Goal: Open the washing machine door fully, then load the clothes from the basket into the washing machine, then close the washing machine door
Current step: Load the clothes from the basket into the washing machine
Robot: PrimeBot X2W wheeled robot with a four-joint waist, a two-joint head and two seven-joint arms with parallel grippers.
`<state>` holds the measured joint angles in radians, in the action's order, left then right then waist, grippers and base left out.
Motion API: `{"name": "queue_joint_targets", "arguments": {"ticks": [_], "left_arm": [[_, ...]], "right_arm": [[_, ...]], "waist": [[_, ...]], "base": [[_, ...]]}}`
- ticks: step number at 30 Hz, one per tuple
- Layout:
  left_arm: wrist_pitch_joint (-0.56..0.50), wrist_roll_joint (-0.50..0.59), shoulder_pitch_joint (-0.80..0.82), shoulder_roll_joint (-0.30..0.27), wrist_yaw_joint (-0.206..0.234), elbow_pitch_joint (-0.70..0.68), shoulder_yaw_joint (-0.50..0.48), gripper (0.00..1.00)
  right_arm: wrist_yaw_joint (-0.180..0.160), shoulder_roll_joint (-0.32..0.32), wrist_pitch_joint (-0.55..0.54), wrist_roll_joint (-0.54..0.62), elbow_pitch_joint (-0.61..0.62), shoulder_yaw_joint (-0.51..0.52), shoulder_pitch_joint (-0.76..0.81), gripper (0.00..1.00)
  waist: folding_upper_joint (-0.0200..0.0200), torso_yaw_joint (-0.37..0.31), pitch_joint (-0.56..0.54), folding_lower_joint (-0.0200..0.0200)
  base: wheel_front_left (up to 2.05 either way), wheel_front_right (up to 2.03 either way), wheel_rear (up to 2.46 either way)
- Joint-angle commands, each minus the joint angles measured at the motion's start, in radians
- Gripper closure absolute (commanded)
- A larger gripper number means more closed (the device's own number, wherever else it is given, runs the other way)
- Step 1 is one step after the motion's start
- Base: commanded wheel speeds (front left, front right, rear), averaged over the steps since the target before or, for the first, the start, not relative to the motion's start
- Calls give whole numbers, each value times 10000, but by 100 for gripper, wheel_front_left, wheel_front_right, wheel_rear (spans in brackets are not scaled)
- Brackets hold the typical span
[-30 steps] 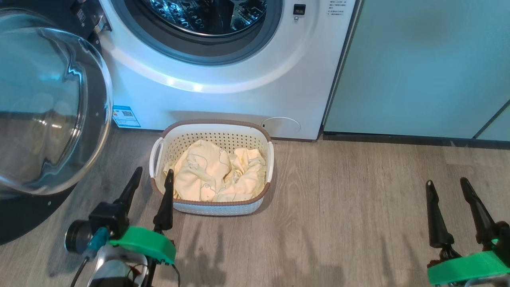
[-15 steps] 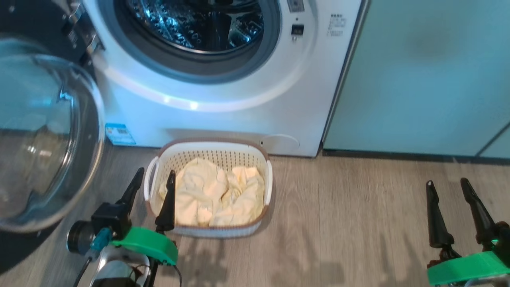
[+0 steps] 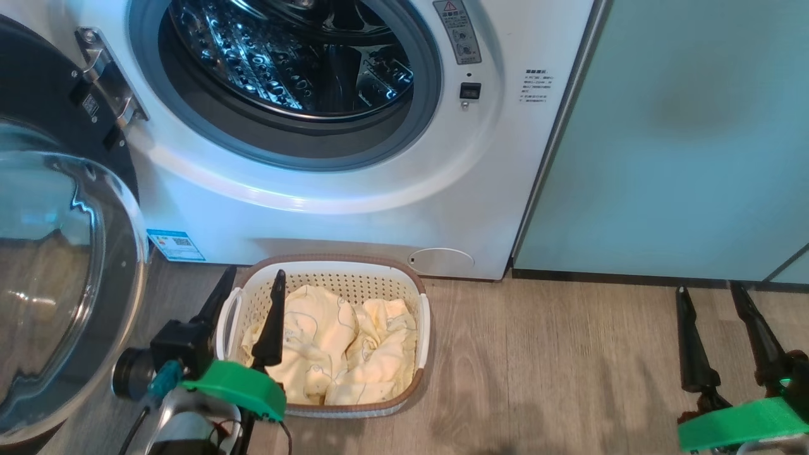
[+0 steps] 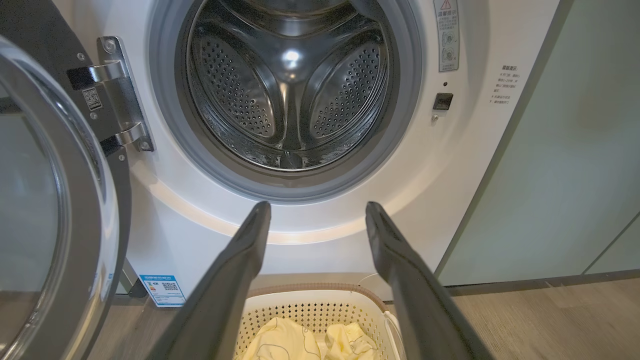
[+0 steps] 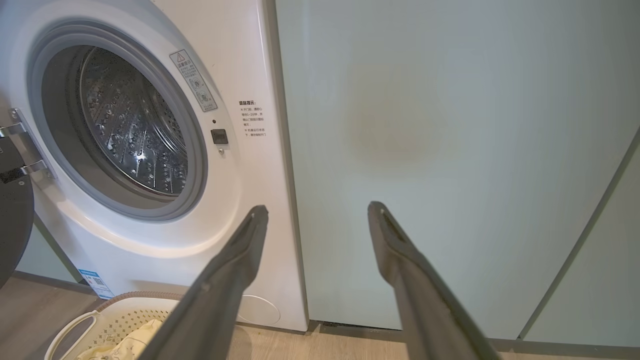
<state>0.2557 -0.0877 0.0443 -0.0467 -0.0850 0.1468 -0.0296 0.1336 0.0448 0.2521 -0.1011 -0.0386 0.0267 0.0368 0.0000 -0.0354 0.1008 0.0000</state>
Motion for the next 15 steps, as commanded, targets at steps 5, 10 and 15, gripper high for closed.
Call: {"name": "queue_joint_targets", "arguments": {"ticks": [5, 10, 15], "left_arm": [[61, 107, 320, -111, 37, -237, -333, 0], [61, 120, 332, -112, 52, -223, -337, 0], [61, 118, 350, -113, 48, -184, -336, 0]], "right_arm": [[-29, 55, 97, -77, 325, -225, -204, 0], [-29, 55, 97, -91, 315, -212, -225, 0], [-29, 55, 97, -59, 292, -223, -247, 0]], "waist": [[0, -2, -15, 0], [0, 1, -12, 0], [0, 0, -2, 0]], "base": [[3, -3, 0], [0, 0, 0], [0, 0, 0]]}}
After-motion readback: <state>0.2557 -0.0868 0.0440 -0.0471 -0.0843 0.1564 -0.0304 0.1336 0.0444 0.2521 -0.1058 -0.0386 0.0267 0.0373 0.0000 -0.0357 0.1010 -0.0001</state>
